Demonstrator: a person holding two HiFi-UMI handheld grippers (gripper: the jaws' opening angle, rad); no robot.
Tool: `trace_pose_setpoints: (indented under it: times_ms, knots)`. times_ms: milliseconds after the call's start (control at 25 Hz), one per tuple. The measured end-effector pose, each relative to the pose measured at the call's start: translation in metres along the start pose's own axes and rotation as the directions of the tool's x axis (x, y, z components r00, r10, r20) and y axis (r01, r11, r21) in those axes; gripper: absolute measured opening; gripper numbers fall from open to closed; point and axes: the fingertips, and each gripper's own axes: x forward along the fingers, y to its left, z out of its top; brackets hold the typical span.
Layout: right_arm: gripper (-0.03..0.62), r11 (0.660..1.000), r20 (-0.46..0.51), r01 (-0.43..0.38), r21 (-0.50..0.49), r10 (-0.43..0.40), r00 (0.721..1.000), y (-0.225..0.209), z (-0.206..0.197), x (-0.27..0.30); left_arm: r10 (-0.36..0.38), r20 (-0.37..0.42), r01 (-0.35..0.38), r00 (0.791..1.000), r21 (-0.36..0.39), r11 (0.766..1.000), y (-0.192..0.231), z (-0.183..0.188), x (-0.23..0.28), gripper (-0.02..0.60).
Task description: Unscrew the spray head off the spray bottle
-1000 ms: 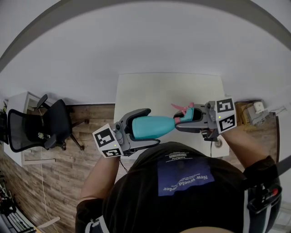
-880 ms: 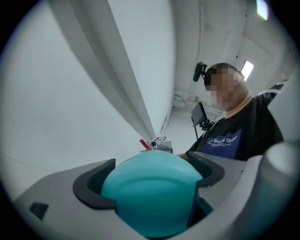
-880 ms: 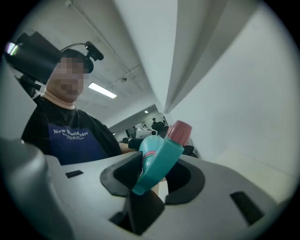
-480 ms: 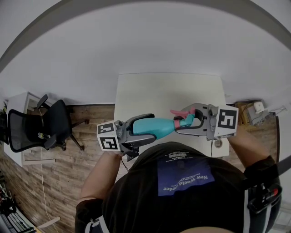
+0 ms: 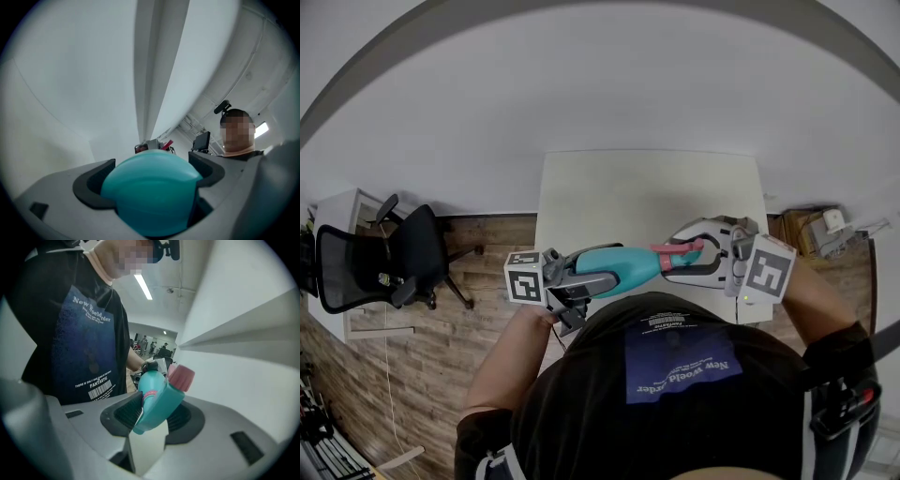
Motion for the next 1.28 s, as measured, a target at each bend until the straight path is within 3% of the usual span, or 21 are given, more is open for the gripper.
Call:
trace_pose_setpoints:
  times_ms: [320, 680, 920, 1040, 1280]
  knots:
    - [0.133, 0.996, -0.007, 0.028, -0.086, -0.029, 1.0, -0.005, 0.011, 0.001, -0.064, 0.062, 0.063, 0.996, 0.014, 0.998, -0.004, 0.004, -0.004, 0.5]
    - [0.133, 0.995, 0.012, 0.055, -0.087, -0.054, 0.998, -0.007, 0.014, -0.003, -0.108, 0.096, 0.101, 0.99, 0.067, 0.993, -0.009, 0.007, -0.006, 0.5]
    - [0.134, 0.998, 0.04, 0.066, -0.011, -0.066, 0.997, -0.011, 0.015, -0.01, -0.109, 0.113, 0.092, 0.988, 0.14, 0.986, -0.012, 0.013, -0.013, 0.5]
    - [0.134, 0.996, 0.05, 0.073, 0.053, -0.076, 0.996, -0.011, 0.008, -0.017, -0.12, 0.131, 0.1, 0.984, 0.148, 0.984, -0.013, 0.015, -0.014, 0.5]
    - [0.135, 0.992, 0.086, 0.089, 0.09, -0.096, 0.992, -0.015, 0.021, -0.012, -0.144, 0.167, 0.118, 0.975, 0.154, 0.981, -0.02, 0.024, -0.029, 0.5]
